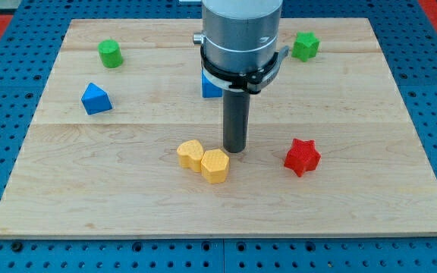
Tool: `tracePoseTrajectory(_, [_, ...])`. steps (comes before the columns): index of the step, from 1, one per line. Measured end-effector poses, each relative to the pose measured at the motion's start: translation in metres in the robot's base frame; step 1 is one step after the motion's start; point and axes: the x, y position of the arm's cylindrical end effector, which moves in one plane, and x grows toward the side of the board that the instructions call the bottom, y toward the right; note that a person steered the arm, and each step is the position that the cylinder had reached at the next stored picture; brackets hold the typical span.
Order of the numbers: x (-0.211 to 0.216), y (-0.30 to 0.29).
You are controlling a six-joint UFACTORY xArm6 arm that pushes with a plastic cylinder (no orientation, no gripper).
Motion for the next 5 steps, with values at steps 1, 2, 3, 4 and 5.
tracePoseTrajectory(1, [-0.0041, 0.0])
tracePoseTrajectory(2, [-0.0081, 0.0])
tracePoseTrajectory(3, [-0.0089, 0.0])
tracePoseTrajectory(4, [-0.0089, 0.0])
tracePoseTrajectory(5, [-0.0092, 0.0])
